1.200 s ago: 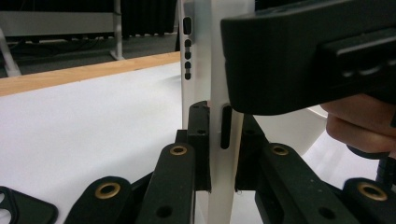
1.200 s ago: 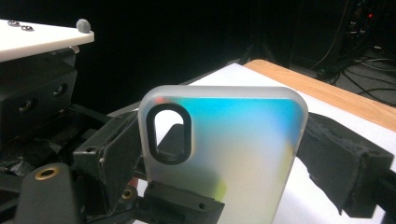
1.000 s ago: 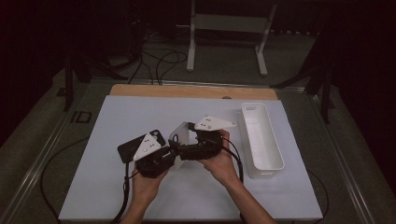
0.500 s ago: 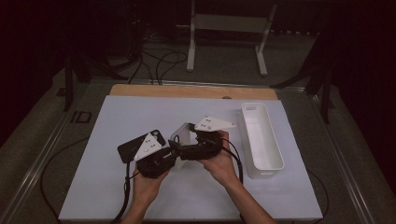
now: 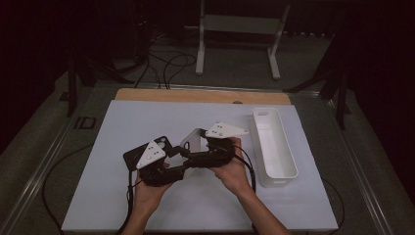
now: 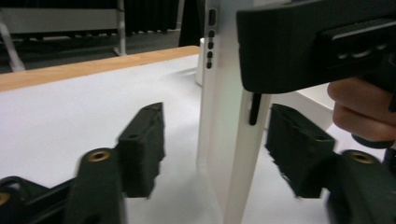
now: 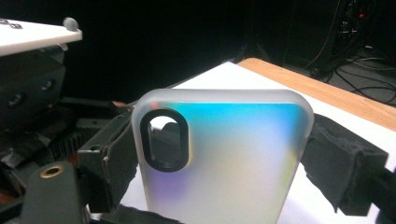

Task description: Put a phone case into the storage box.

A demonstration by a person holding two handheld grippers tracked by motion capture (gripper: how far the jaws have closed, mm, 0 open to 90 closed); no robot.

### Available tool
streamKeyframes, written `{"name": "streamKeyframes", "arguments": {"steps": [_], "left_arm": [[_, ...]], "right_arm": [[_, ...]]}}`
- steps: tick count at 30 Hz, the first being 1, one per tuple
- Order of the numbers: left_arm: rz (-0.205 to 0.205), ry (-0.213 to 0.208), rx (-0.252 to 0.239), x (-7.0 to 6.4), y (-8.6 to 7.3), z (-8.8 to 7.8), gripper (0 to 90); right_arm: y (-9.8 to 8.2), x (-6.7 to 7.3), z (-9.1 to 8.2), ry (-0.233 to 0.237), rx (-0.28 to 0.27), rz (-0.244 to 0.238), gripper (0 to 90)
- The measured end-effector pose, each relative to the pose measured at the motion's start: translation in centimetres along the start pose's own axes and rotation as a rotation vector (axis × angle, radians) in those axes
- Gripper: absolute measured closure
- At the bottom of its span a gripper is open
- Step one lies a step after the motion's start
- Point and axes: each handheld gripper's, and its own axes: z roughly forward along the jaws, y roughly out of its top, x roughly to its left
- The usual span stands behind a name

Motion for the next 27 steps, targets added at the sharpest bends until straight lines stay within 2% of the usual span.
{"name": "streamKeyframes", "arguments": {"steps": [4,9,14,19,21,24,25,27], "left_arm": [[0.012,0.033,-0.015,0.4,-0.6,-0.7,19.0],[-0.014,0.072,-0.035,1.9,-1.7,-2.1,11.1],[0.001,0.111,-0.037,3.1,-2.8,-3.6,1.2],[0.007,0.156,-0.044,4.3,-4.2,-5.0,0.3],[0.010,0.179,-0.029,4.8,-4.8,-5.3,0.2],[0.013,0.191,-0.025,5.1,-5.4,-5.6,0.2],[0.027,0.213,-0.012,5.6,-6.1,-6.1,0.1],[0.016,0.240,-0.012,6.0,-6.6,-6.3,0.0]], "right_arm": [[-0.1,-0.1,-0.1,-0.010,0.005,-0.002,16.5],[-0.3,-0.3,-0.2,-0.016,0.004,-0.009,16.5],[-0.2,-0.4,-0.4,-0.024,0.006,-0.011,16.5],[-0.2,-0.5,-0.6,-0.031,0.010,-0.019,16.5],[-0.2,-0.6,-0.6,-0.031,0.010,-0.021,16.5],[-0.1,-0.6,-0.6,-0.036,0.011,-0.022,16.5],[-0.1,-0.8,-0.7,-0.042,0.008,-0.022,16.5],[-0.1,-1.0,-0.7,-0.040,0.002,-0.016,16.5]]}}
